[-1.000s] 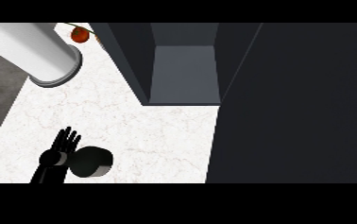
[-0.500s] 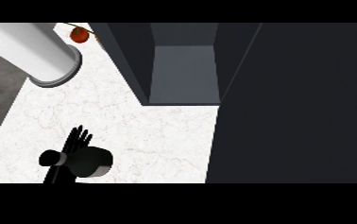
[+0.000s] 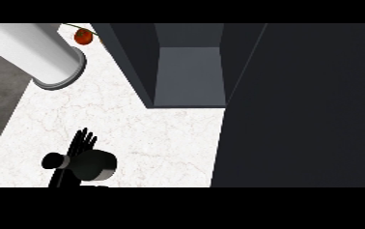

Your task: Pick up the wine, place it into the cabinet and close the cabinet

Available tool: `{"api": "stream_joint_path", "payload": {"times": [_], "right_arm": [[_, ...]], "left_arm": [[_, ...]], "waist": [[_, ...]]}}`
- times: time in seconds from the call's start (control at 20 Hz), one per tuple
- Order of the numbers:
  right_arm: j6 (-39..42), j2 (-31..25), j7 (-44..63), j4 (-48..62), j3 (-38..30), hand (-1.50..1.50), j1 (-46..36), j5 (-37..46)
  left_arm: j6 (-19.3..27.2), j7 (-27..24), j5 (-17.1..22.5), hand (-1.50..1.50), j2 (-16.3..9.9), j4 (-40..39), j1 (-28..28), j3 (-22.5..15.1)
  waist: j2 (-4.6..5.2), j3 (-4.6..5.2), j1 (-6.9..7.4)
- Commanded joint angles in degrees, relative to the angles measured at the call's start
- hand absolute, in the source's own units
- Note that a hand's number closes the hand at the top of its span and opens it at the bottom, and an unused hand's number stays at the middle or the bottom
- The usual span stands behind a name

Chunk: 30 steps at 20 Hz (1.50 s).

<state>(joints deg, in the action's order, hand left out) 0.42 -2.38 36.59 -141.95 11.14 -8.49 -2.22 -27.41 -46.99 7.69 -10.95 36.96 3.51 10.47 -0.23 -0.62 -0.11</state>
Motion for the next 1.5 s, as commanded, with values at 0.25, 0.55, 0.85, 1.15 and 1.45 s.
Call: {"api": "stream_joint_path", "payload": {"times": [0.25, 0.55, 0.85, 1.15, 1.45], "right_arm": [[-0.1, 0.8, 0.2, -4.0, 1.7, -1.50, 2.3, 0.8], [1.8, 0.0, -0.1, -3.6, 0.2, -1.50, 4.9, -2.5], [2.7, -1.0, 0.3, -5.1, -2.7, -1.50, 5.6, -4.0], [3.0, 0.6, -4.7, 0.2, -1.4, -1.50, 4.4, -2.0], [2.9, -0.4, -0.2, -3.8, -2.3, -1.50, 4.3, -3.5]], "left_arm": [[-4.0, -9.1, 0.2, -1.50, 0.0, -6.3, 4.5, 0.1], [-2.3, -8.9, 1.5, 1.50, 5.4, -4.5, 3.1, -1.4], [-6.5, 0.6, 5.6, 1.50, 4.0, -0.4, 5.5, -1.6], [-1.9, 0.2, 6.8, 1.50, 5.6, -5.9, 10.7, 0.2], [4.1, 7.9, 14.3, 1.50, 5.8, 0.0, 9.9, 5.0]], "waist": [[0.26, 0.72, -0.41], [0.21, 0.69, -0.47], [0.07, 0.60, -0.22], [0.29, 0.65, -0.19], [0.16, 0.61, 0.06]]}}
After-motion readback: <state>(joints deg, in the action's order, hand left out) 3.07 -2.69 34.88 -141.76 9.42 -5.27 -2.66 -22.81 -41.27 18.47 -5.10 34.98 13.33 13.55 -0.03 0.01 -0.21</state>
